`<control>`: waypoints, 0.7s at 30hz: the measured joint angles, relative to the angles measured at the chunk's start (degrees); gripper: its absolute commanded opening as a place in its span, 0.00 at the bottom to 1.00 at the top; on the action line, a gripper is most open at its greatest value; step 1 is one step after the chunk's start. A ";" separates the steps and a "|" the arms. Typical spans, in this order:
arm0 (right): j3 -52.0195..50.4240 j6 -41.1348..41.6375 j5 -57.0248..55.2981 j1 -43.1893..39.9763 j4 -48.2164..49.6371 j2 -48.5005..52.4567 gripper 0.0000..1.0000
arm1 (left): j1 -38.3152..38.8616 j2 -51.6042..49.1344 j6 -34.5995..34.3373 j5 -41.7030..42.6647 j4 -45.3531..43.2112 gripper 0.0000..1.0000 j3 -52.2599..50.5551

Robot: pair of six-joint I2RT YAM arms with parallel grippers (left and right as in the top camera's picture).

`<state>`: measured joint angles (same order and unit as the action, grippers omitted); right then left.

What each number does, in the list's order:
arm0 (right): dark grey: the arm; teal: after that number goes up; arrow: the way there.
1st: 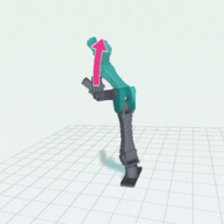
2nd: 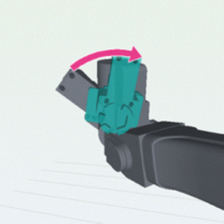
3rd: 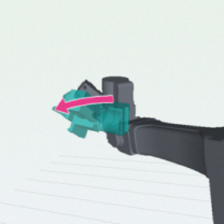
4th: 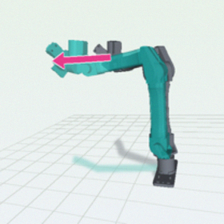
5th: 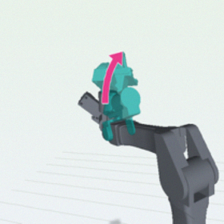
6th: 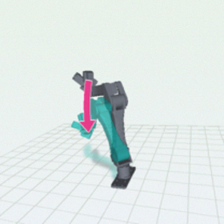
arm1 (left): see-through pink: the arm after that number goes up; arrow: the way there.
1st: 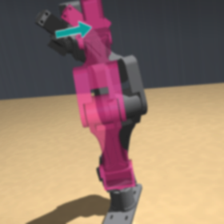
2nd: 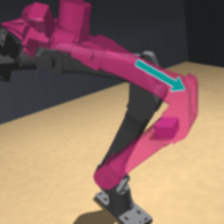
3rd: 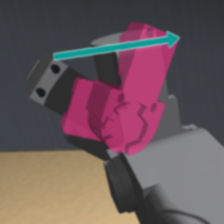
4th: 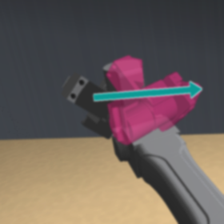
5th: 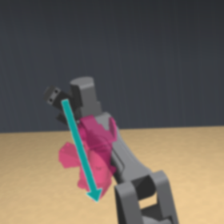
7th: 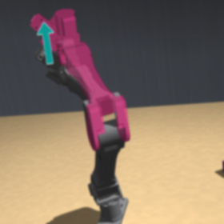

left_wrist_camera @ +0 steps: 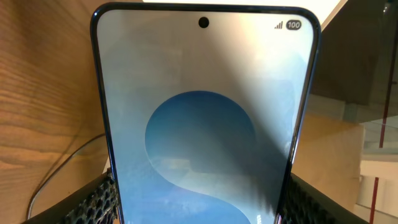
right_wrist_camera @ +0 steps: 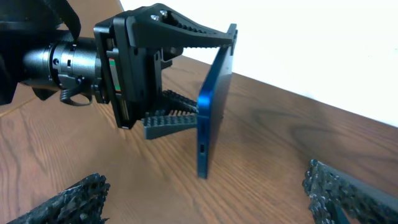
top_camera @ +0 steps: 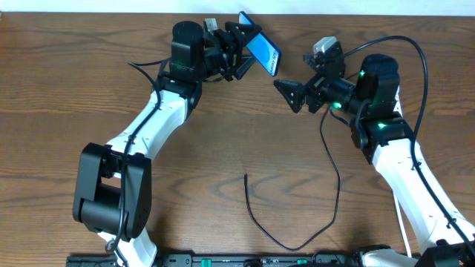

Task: Plug charger to phone and switch on socket
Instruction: 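Close the right gripper on the phone's side edge beside the left gripper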

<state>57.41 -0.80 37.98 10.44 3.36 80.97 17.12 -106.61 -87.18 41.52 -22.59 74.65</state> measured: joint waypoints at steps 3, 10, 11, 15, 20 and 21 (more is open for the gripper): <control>0.00 0.44 -1.09 1.16 0.02 0.00 0.98 | 0.85 0.00 -0.09 -0.13 0.02 0.07 0.00; 0.00 2.49 -6.34 3.85 0.26 0.00 0.97 | 2.43 0.00 -1.62 -0.11 -0.26 0.07 0.00; 0.00 3.15 -7.23 4.15 0.31 0.00 0.97 | 2.51 0.00 -1.81 -0.11 -0.63 0.07 0.00; 0.00 5.14 -10.08 4.66 0.35 0.00 0.96 | 2.93 0.00 -2.49 -0.11 -1.29 0.07 0.00; 0.00 6.97 -13.29 5.20 0.35 0.00 0.95 | 4.15 0.00 -2.84 -0.13 -1.27 0.07 0.00; 0.00 7.19 -13.62 5.27 0.33 0.00 0.94 | 4.46 0.00 -2.86 -0.11 -1.27 0.08 0.00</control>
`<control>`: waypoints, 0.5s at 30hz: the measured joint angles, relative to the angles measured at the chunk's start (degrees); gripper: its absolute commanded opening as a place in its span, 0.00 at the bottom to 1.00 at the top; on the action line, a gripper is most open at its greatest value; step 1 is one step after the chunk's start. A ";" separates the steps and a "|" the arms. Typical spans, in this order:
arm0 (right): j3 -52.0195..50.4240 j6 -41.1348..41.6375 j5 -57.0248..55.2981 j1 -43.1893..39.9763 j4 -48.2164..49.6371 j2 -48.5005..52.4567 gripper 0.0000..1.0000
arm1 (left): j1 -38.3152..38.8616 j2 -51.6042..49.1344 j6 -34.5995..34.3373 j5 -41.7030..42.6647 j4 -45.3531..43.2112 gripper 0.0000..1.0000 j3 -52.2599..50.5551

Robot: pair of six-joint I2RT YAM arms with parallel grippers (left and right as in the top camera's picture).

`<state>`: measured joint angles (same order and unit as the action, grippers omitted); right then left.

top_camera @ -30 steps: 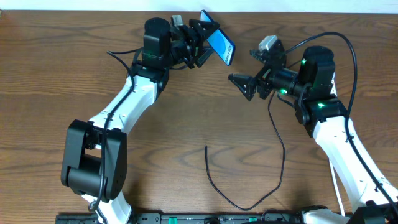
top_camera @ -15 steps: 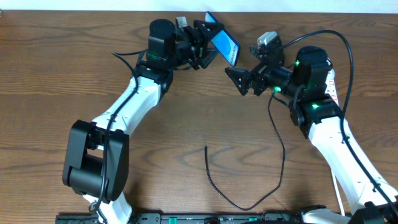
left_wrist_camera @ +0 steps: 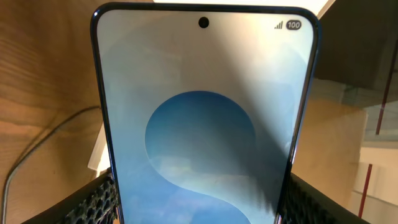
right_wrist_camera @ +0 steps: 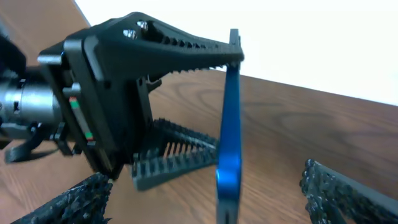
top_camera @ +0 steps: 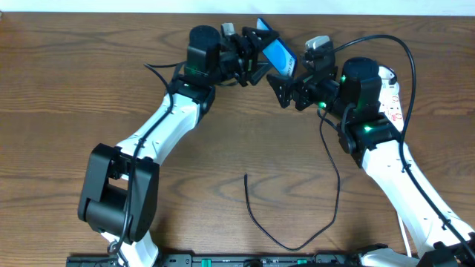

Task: Plug charger to phone and switch on socket
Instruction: 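Close the right gripper on the phone's side edge beside the left gripper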

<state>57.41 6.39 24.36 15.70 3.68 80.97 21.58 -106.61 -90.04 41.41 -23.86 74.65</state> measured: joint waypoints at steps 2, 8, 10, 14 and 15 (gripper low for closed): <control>0.00 0.37 -0.55 0.02 0.00 0.00 0.91 | 0.57 0.00 0.00 0.07 0.00 0.07 0.00; 0.00 0.81 -1.64 0.02 0.02 0.00 0.84 | 0.96 0.00 0.00 0.70 0.00 0.07 0.00; 0.00 0.85 -2.01 0.02 0.02 0.00 0.81 | 0.96 0.00 0.00 0.87 0.00 0.07 0.00; 0.00 0.90 -2.38 0.02 0.00 0.00 0.76 | 0.96 0.00 -0.02 1.51 0.00 0.07 0.00; 0.00 0.87 -2.38 0.02 0.00 0.00 0.75 | 0.96 0.00 -0.02 1.66 0.00 0.07 0.00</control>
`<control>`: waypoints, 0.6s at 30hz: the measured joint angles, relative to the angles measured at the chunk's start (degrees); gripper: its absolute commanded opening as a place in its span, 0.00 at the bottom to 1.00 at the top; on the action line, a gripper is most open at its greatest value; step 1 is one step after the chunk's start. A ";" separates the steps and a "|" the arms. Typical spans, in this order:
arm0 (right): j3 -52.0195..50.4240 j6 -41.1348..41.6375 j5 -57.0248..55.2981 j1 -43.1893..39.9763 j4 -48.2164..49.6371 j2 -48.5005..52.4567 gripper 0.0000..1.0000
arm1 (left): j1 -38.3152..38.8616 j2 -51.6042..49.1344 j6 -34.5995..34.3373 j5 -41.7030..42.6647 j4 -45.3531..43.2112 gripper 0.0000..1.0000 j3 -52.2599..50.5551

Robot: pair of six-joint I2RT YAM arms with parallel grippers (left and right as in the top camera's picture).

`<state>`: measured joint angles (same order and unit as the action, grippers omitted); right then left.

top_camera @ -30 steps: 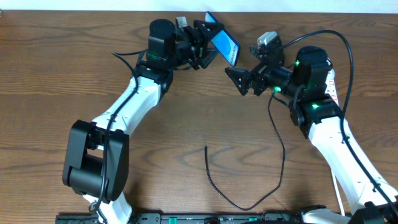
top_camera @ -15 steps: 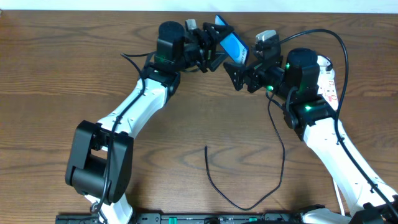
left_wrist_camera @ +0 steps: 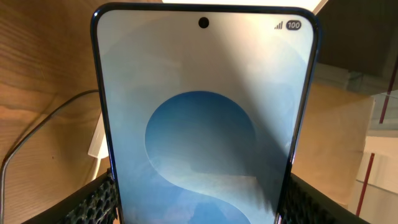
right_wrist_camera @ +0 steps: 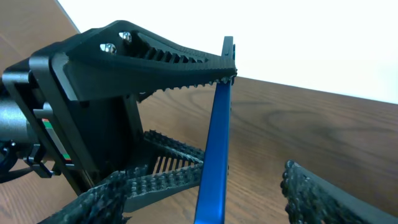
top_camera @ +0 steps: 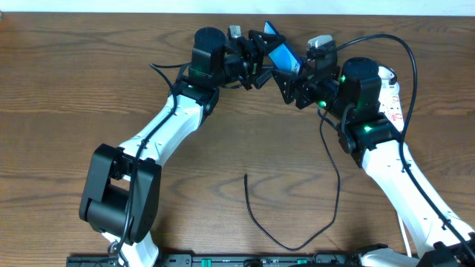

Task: Plug charger to phone and switch on socket
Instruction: 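Close the right gripper on the phone's side edge beside the left gripper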

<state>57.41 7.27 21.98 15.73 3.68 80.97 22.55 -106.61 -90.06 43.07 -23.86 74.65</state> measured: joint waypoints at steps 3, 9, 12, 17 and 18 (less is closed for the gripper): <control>0.00 0.00 -0.04 0.00 0.00 0.00 0.74 | 0.00 0.00 0.00 0.28 0.00 0.07 0.00; 0.00 0.00 -0.24 0.00 0.00 0.87 0.71 | 0.13 0.00 0.02 0.35 0.00 0.07 0.00; 0.00 0.00 -0.44 0.00 -0.02 2.05 0.71 | 0.42 0.00 0.00 0.35 0.00 0.07 0.00; 0.00 0.17 -0.42 0.00 0.31 2.67 0.70 | 0.98 0.00 0.00 0.52 0.00 0.07 0.00; 0.00 0.20 -0.42 0.00 0.44 2.67 0.68 | 0.98 0.00 0.02 0.52 0.00 0.07 0.00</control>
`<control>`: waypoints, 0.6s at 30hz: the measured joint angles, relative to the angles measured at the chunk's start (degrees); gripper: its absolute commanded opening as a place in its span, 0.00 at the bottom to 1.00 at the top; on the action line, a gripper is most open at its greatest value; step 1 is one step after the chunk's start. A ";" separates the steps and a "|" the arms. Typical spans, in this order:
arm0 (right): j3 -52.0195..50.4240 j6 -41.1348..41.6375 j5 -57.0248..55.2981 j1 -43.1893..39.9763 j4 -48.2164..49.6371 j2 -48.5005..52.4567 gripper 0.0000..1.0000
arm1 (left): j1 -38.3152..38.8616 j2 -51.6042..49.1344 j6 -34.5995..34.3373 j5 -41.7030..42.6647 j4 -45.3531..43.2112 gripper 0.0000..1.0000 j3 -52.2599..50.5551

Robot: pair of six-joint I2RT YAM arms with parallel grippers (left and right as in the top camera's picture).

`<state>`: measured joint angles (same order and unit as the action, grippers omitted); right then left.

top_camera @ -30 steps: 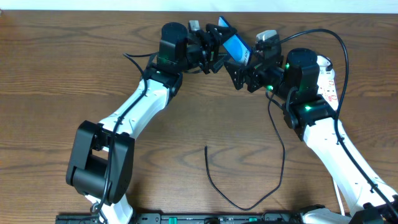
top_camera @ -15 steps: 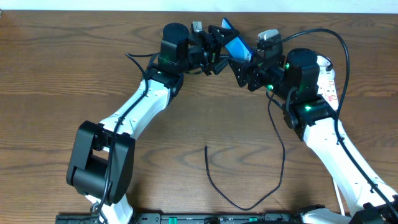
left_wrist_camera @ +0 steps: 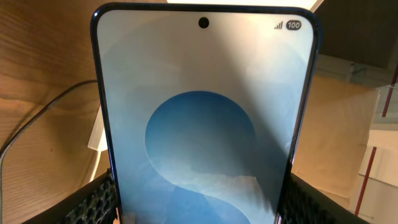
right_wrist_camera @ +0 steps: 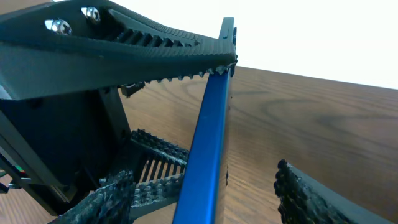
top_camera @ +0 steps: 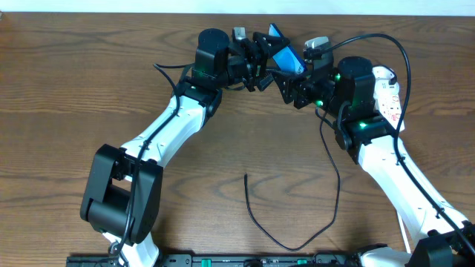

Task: Plug charger to phone and switch on socket
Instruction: 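Close the right gripper on the phone's side edge beside the left gripper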

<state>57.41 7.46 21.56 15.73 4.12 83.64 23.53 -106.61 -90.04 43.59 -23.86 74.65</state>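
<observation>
A blue phone [top_camera: 286,56] with a lit screen [left_wrist_camera: 199,124] is held upright off the table at the back centre, and my left gripper [top_camera: 269,59] is shut on its lower sides. My right gripper [top_camera: 291,87] is open just right of it. In the right wrist view the phone's blue edge [right_wrist_camera: 208,130] stands between my right gripper's [right_wrist_camera: 204,175] spread fingers [right_wrist_camera: 298,193], touching neither. The black charger cable [top_camera: 330,189] lies on the table, its free end [top_camera: 246,176] near the middle. The white socket strip [top_camera: 390,93] lies behind my right arm, partly hidden.
The wooden table [top_camera: 74,89] ends at a pale wall along the back edge [top_camera: 111,10]. The cable loops from the middle of the table towards the front and up past my right arm. A dark rail [top_camera: 223,261] runs along the front edge.
The phone and my right gripper have come slightly closer together. The phone's edge now reaches deeper between the open right fingers. The left gripper's hold is unchanged.
First my left gripper held the phone up at the back, with my open right gripper a gap away to the right. Both then stood closer together near the back centre. After that the phone's edge was between the right fingers, and now it is deeper in.
</observation>
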 measured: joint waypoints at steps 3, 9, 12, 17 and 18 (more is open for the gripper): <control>0.00 0.07 -0.02 0.00 0.02 0.00 0.64 | 0.00 0.00 -0.02 0.00 0.00 0.07 0.00; 0.00 0.61 0.00 0.00 0.02 0.00 0.51 | 0.00 0.00 -0.02 0.00 0.00 0.07 0.00; 0.00 0.66 -0.02 0.00 0.02 0.00 0.50 | 0.00 0.00 -0.02 -0.02 0.00 0.07 0.00; 0.00 0.66 -0.07 0.00 0.02 0.00 0.50 | 0.00 0.00 -0.02 -0.02 0.00 0.07 0.00; 0.00 0.66 -0.07 0.00 0.02 0.00 0.49 | 0.00 0.00 0.00 0.00 0.00 0.07 0.00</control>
<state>57.41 8.12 21.50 15.73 4.14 83.64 23.53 -106.61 -90.04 43.59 -23.86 74.65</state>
